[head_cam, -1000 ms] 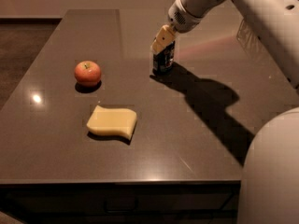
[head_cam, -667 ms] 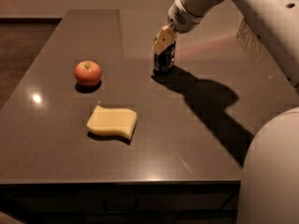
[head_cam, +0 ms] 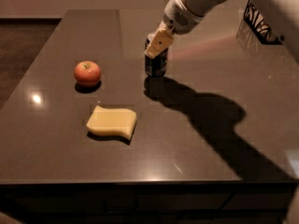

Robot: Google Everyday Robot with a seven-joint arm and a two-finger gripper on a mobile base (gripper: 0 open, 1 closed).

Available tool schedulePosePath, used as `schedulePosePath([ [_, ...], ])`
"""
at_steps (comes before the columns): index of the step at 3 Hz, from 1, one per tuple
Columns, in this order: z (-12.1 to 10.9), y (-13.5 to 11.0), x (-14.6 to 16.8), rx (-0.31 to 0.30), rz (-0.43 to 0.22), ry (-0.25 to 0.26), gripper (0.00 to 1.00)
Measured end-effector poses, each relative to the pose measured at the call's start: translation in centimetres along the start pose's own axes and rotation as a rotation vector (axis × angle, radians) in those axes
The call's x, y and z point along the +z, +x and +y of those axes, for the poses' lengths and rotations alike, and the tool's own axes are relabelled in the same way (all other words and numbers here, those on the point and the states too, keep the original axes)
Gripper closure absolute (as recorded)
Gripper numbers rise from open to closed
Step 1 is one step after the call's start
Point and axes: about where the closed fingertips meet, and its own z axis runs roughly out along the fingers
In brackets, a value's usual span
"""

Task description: Move pepsi can near sponge

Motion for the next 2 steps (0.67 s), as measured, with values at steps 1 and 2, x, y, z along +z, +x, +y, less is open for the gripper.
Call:
schedulePosePath([
  [1, 4.7, -2.2, -0.4, -0.138, -0.039, -0.055, 1.0],
  [2, 8.2, -3.7, 0.2, -0.233, -0.058, -0.112, 1.0],
])
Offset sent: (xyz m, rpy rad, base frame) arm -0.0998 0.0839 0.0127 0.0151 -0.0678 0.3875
